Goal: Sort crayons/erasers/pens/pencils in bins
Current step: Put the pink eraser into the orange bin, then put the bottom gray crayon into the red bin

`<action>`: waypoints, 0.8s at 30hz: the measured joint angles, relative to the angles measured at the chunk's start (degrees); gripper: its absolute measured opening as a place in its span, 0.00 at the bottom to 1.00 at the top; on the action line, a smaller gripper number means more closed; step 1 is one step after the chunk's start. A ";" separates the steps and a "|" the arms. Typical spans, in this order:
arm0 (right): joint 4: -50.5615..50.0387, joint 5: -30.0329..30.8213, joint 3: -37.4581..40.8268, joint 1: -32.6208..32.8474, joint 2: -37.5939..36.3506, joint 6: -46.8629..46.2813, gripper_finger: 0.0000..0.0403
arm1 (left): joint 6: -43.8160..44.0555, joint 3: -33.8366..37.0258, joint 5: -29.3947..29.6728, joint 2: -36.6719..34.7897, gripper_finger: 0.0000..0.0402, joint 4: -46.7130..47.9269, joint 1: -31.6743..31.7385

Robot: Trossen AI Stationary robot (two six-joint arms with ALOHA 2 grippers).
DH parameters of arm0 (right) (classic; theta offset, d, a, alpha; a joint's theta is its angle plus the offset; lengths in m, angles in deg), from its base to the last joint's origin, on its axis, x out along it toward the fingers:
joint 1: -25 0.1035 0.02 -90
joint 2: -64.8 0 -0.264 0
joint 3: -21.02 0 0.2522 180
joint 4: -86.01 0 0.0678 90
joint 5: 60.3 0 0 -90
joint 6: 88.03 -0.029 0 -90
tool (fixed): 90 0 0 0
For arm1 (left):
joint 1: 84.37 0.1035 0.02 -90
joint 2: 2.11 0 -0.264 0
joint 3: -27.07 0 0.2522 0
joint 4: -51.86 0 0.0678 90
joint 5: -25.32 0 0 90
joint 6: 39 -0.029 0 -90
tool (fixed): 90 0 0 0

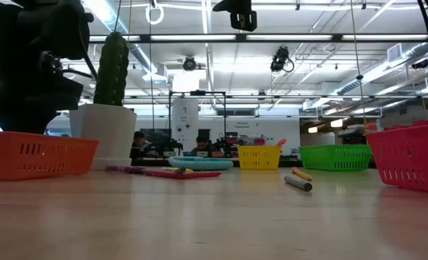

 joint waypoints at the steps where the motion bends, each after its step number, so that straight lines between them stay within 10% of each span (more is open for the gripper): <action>1: 0.00 0.00 0.00 0.00 0.00 0.06 0.43 | -0.02 0.00 0.02 0.00 0.26 0.67 0.00; 24: -0.01 0.02 0.00 0.00 0.00 0.10 0.43 | -0.94 -11.89 10.67 -0.26 0.12 1.48 -0.02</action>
